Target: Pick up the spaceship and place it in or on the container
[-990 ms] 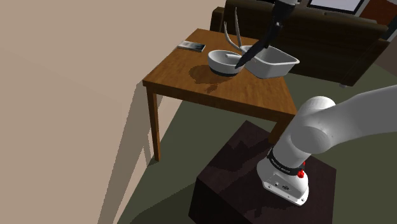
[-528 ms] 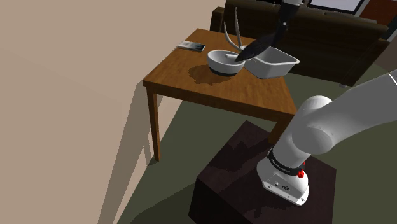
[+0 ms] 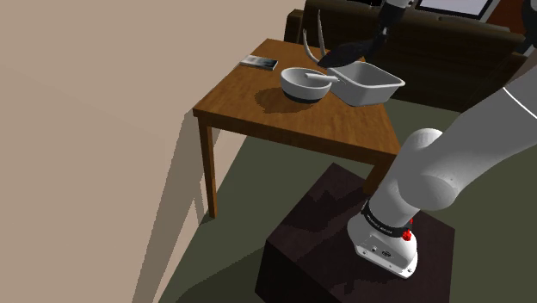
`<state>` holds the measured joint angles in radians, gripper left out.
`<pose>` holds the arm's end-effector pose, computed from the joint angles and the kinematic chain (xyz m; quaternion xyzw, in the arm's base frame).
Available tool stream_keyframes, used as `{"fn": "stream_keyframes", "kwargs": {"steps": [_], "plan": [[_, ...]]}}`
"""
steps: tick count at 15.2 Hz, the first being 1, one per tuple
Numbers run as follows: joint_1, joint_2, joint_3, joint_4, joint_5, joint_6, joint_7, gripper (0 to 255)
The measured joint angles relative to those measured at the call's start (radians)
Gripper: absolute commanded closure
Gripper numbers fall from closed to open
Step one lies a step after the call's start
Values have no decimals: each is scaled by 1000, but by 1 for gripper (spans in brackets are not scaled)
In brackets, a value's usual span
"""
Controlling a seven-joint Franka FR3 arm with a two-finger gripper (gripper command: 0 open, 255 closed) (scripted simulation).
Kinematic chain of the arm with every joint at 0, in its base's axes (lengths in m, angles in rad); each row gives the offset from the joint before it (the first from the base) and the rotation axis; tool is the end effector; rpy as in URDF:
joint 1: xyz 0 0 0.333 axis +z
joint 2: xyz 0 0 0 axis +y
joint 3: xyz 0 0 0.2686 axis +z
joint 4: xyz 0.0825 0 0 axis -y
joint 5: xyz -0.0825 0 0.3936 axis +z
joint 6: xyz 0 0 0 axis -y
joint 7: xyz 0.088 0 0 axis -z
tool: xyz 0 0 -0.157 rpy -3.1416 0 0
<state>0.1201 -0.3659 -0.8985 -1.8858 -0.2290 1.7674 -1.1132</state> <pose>0.3283 -0.4151 0.5054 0.9796 0.1901 0.0580 0.0305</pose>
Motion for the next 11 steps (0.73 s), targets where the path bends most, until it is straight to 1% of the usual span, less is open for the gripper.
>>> {"fn": "stream_keyframes", "kwargs": {"steps": [11], "plan": [[-8, -5, -30, -147, -16, 156, 1, 255]]}}
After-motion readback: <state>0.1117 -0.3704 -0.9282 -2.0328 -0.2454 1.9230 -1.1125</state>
